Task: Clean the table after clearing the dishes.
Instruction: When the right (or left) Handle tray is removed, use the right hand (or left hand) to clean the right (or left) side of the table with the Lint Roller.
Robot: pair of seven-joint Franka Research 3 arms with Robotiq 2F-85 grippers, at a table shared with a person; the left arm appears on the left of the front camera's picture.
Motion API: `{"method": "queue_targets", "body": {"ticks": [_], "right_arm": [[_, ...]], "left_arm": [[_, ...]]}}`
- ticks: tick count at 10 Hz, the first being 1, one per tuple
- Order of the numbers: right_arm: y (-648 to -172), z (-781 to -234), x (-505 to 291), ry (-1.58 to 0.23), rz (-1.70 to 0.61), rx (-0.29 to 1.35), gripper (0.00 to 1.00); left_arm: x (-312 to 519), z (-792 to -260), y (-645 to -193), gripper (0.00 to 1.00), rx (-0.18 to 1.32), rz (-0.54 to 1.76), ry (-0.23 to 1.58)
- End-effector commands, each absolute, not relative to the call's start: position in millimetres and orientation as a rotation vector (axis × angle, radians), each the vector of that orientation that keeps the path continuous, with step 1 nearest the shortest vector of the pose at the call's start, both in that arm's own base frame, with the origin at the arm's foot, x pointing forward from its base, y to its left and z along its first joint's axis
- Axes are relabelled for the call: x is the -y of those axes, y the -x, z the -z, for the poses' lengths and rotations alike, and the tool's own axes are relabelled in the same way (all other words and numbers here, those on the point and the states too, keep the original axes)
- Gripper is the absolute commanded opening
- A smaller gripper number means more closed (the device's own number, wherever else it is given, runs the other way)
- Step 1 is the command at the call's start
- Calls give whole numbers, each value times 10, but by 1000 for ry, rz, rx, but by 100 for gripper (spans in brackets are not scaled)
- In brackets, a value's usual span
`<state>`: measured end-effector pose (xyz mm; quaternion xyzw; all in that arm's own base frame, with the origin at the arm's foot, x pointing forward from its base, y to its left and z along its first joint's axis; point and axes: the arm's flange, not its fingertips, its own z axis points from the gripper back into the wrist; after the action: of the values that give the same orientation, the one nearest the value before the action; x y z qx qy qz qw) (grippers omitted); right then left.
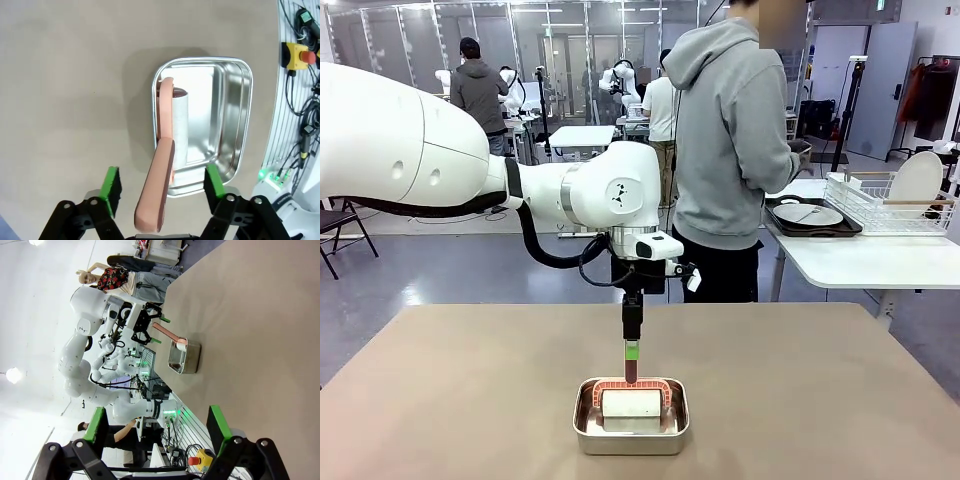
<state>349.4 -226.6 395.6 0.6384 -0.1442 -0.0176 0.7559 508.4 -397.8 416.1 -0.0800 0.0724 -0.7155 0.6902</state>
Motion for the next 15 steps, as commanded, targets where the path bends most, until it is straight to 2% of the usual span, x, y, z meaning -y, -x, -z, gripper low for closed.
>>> {"method": "queue_targets", "body": {"ticks": [1, 2, 3, 4, 5, 6, 7, 9, 12, 13, 15], "right_arm": [[-3480, -3982, 2259, -1391, 32, 320, 100], [-3480, -3982, 2259, -1391, 32, 320, 100], [-3480, -3982, 2259, -1391, 32, 320, 100], [-3480, -3982, 2259, -1391, 32, 320, 100], [-3480, -3982, 2259, -1391, 32, 320, 100], [-3480, -3982, 2259, -1391, 32, 320, 100], [-3480, -3982, 2259, -1391, 32, 320, 100], [-3480, -3982, 2259, -1391, 32, 320, 100], [-3480, -3982, 2259, -1391, 32, 320, 100], [-3480, -3982, 2259, -1391, 32, 320, 100], [-3480, -3982, 2259, -1391, 32, 320, 100]], "left_arm": [[3969, -4191, -5096, 65, -186, 1631, 161], [3968, -4195, -5096, 62, -191, 1632, 159], [3977, -4194, -5096, 46, -195, 1636, 155], [3972, -4195, -5097, 43, -208, 1633, 153], [3966, -4194, -5099, 27, -208, 1630, 156], [3967, -4203, -5097, 24, -207, 1633, 160], [3974, -4199, -5095, 8, -209, 1631, 156], [3977, -4215, -5091, 0, -211, 1629, 158], [3978, -4355, -5023, 2, -222, 1606, 171], [3952, -4452, -4993, 2, -264, 1506, 158], [3782, -4985, -4764, 2, -168, 1264, 36]]}}
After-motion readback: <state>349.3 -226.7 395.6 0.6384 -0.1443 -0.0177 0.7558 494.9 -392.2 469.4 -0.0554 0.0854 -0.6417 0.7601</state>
